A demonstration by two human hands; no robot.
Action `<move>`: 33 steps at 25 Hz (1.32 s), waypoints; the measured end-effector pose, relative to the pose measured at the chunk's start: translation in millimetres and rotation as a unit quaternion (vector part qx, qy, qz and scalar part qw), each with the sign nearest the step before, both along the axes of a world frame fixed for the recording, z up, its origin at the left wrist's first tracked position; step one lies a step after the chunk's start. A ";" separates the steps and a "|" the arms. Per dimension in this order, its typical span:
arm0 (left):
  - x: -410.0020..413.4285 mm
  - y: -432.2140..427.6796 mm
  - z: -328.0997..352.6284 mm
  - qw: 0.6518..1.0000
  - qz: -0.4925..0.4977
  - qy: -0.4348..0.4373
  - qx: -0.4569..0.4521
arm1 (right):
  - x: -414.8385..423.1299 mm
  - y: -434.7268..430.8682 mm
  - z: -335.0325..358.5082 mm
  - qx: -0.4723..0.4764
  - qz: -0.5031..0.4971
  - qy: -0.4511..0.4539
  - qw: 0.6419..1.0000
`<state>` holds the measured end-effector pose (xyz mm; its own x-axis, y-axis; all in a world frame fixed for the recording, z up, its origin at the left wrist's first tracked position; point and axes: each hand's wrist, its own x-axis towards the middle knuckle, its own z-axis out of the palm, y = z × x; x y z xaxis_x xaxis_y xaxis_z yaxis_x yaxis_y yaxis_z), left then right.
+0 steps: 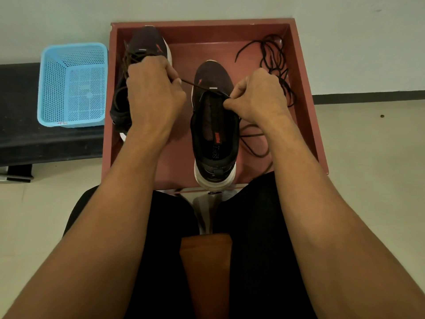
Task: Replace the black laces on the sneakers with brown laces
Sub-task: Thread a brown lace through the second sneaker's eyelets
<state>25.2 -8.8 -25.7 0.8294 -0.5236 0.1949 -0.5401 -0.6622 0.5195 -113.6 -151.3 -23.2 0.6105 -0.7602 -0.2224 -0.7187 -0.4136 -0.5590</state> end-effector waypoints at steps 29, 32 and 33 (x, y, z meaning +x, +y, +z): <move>0.7 -5.7 -10.2 1.000 -0.013 -0.003 -0.002 | -2.2 -4.6 -0.4 0.000 -0.011 -0.008 1.000; -9.9 -6.0 -1.4 1.000 -0.004 -0.019 0.025 | -2.6 -4.8 0.5 0.001 -0.004 -0.003 1.000; -16.1 -8.5 1.4 0.999 -0.031 -0.024 0.033 | -2.1 -3.9 0.9 0.001 -0.001 -0.002 1.000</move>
